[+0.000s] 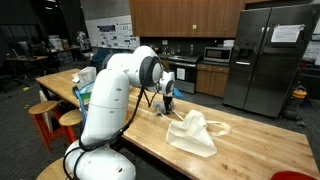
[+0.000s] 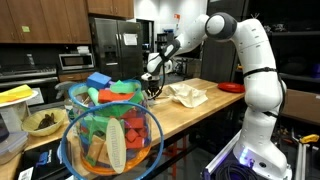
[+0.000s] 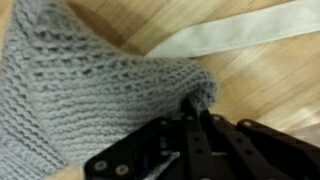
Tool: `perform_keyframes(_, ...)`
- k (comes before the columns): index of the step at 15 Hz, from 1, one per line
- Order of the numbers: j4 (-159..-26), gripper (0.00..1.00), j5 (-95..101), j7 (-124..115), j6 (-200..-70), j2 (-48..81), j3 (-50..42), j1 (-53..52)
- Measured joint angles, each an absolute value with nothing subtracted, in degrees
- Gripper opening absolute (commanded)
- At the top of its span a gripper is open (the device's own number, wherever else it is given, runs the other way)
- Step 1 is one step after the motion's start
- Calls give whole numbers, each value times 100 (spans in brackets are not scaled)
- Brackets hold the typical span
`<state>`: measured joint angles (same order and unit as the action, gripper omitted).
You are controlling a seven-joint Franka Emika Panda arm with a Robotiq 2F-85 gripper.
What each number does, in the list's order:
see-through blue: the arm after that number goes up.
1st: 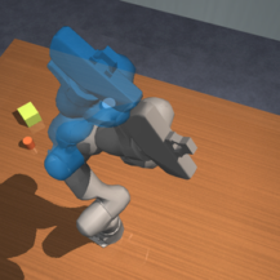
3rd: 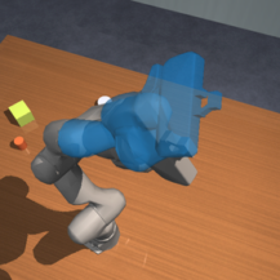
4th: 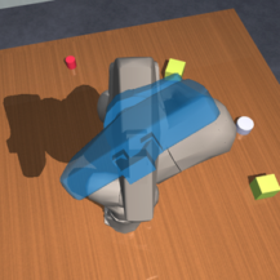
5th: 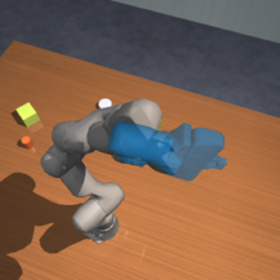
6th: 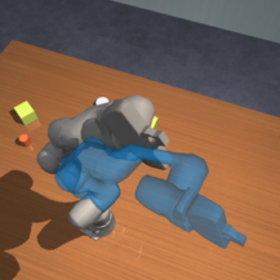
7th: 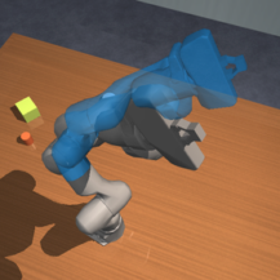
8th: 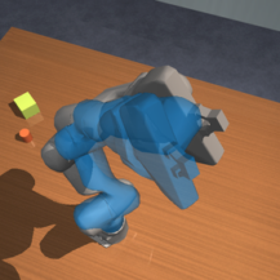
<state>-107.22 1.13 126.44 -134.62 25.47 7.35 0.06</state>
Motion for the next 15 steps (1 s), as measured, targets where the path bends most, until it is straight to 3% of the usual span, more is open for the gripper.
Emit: perform_keyframes(15,-11156,1,-3161,13407,-13813,2463,980,1185)
